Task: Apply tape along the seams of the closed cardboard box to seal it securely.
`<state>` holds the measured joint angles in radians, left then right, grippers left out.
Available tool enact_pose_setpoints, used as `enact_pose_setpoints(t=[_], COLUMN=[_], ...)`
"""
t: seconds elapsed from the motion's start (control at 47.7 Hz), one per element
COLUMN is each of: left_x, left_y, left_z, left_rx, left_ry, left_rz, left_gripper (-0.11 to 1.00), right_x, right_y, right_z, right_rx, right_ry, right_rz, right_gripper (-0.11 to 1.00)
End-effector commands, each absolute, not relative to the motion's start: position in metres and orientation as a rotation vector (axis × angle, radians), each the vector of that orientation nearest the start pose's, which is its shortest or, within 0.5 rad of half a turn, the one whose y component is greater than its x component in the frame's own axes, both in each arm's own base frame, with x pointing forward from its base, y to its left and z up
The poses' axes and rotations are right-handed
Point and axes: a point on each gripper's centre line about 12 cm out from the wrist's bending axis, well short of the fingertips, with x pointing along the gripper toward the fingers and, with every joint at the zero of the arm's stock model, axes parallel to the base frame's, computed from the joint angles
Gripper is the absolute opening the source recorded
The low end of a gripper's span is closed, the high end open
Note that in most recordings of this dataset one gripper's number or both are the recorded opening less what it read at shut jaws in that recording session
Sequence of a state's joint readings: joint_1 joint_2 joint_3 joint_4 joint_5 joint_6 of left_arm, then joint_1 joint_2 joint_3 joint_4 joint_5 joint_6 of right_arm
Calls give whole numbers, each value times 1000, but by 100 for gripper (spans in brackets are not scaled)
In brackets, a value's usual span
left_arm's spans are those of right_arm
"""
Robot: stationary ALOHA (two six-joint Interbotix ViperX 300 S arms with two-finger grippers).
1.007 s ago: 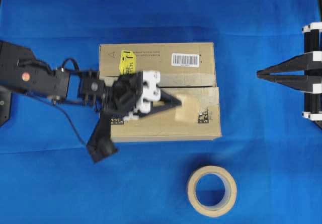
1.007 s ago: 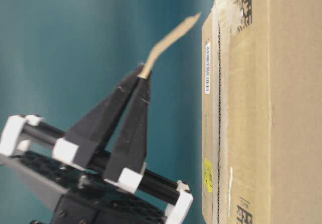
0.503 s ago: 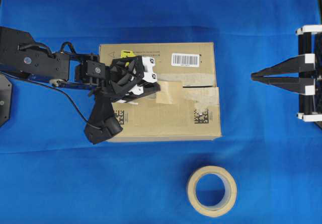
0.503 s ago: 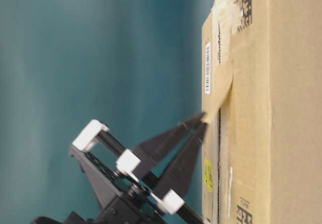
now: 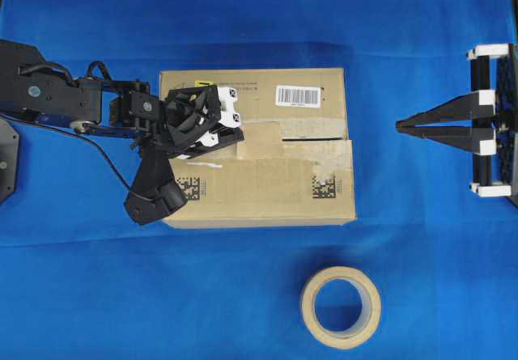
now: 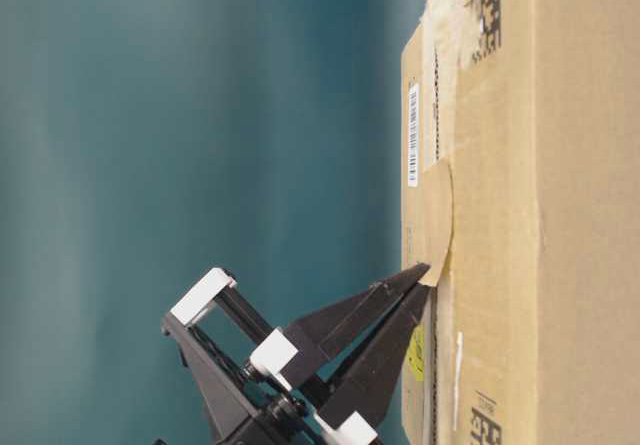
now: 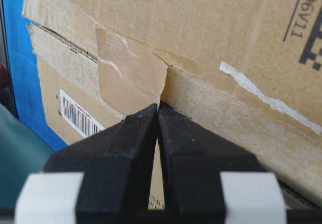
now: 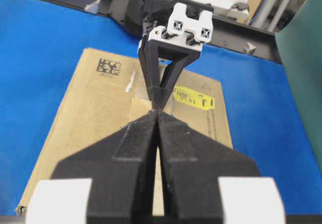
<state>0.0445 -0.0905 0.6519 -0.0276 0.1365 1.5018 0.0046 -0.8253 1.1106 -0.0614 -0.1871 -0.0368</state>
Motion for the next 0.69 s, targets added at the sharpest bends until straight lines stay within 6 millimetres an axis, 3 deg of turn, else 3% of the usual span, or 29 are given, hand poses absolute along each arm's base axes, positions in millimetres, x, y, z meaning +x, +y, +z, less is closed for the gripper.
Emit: enact_pose_setpoints(t=[0.0,0.252,0.608,0.671], left_x=[377,376,375,375], left_y=[17,16,16,16], left_z=[208,207,206,205], left_rx=[1400,1400,1390,1392], left_ry=[563,565,579,580], left_rz=[-451,-458,-469,-470], left_gripper=[0,0,0,0], right_x=[230,259,339,350], right_y=[3,3,-9,-10], right_z=[283,278,268,268], right_rx=[-100,-49,-23,-4], right_ry=[79,80,172,178], right_rz=[21,20,-14,-20], right_gripper=[0,0,1,11])
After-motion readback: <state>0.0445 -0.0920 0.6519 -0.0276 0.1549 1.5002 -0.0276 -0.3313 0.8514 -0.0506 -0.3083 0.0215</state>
